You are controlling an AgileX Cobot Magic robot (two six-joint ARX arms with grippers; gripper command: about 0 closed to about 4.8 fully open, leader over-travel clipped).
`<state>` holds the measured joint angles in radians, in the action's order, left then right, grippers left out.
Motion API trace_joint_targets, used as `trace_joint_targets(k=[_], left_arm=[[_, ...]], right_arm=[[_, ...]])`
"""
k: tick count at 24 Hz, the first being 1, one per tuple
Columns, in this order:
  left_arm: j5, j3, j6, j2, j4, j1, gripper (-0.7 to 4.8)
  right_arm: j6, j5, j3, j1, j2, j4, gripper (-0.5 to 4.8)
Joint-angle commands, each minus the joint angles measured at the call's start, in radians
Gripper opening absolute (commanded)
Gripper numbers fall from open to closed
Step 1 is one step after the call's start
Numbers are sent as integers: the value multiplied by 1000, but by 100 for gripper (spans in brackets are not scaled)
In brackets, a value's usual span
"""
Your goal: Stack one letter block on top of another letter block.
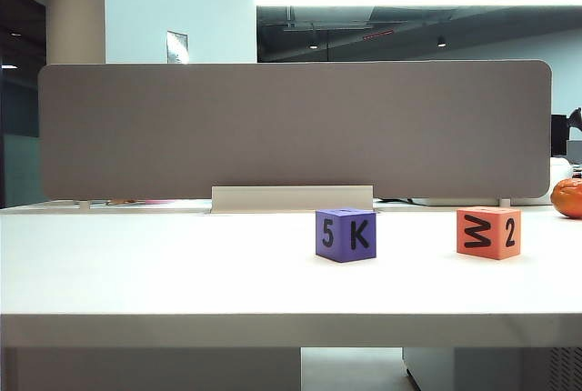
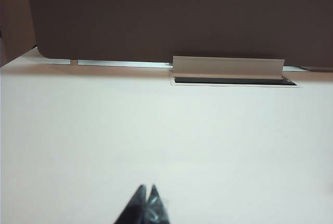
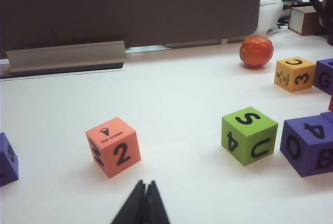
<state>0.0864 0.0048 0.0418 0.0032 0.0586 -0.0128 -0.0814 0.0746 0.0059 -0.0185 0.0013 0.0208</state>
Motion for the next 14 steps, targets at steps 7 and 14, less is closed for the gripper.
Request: trace_joint_targets(k=[7, 14], left_arm=[[5, 3, -1, 1, 7, 1, -5], [5, 3, -1, 1, 7, 1, -5]], right_arm=[[3, -2, -5, 0, -2, -13, -1], [3, -2, -5, 0, -2, -23, -1]])
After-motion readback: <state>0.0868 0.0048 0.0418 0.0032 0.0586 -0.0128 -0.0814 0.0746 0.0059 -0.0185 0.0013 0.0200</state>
